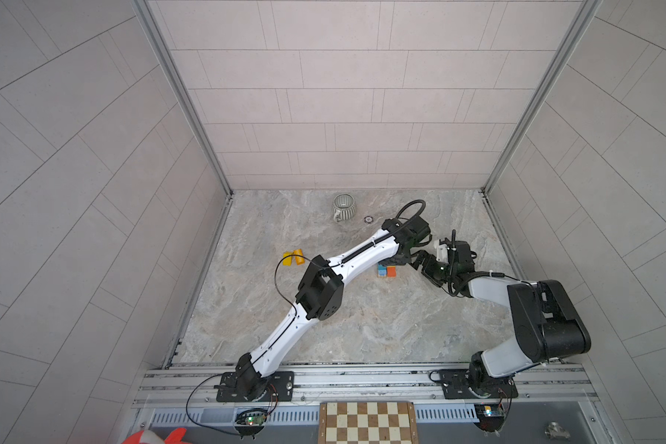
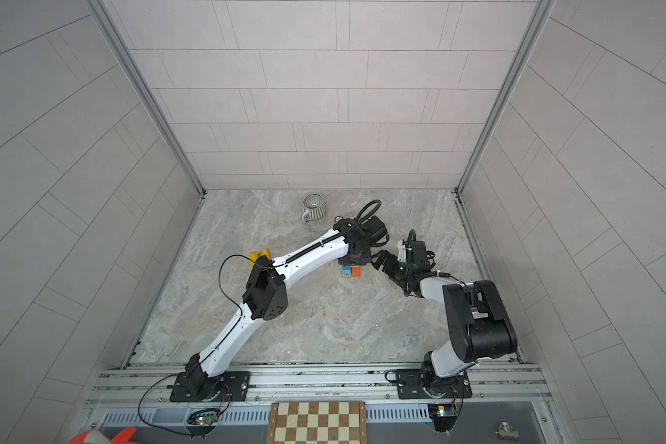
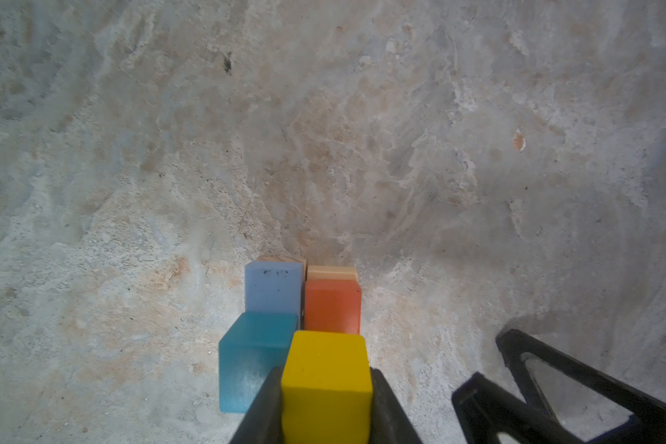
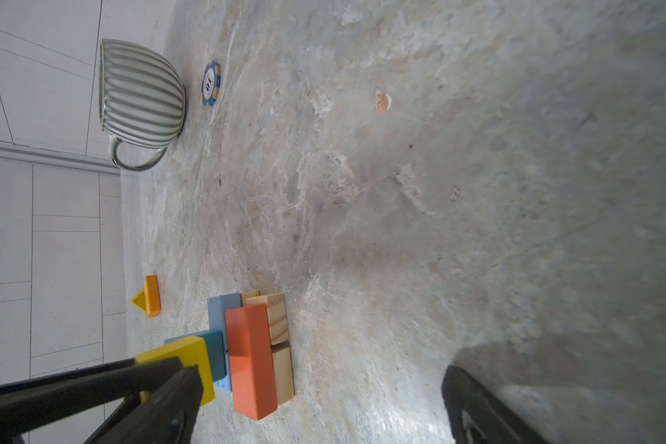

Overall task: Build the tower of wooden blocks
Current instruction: 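Lower the yellow cube onto the orange-red block and open the left gripper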

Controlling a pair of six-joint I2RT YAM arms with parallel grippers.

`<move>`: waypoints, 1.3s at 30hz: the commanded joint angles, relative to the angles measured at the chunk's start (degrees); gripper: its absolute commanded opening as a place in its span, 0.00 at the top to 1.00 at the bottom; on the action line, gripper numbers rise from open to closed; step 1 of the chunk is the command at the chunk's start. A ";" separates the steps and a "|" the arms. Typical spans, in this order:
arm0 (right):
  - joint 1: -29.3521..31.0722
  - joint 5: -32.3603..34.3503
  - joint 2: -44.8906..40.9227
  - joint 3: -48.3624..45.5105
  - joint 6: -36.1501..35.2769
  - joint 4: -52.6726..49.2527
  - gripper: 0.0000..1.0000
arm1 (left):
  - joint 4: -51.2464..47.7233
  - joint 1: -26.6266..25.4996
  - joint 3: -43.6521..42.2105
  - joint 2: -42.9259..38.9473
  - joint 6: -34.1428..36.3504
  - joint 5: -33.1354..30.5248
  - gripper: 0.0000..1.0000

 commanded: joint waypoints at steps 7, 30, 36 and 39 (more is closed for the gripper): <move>0.25 0.97 2.03 -0.91 1.11 -2.42 0.01 | -0.95 -0.40 1.56 1.01 0.00 -0.35 0.57; 0.14 3.27 -2.71 1.82 -2.47 -11.68 0.00 | 1.92 1.66 -7.49 -13.75 3.35 -4.26 0.60; 0.12 3.77 -3.26 5.50 -5.32 -17.18 0.01 | 10.83 6.59 -26.55 -23.02 5.48 1.46 0.84; 0.12 4.63 -3.18 7.30 -7.80 -20.76 0.01 | 14.77 8.33 -34.42 -26.69 6.71 2.15 0.92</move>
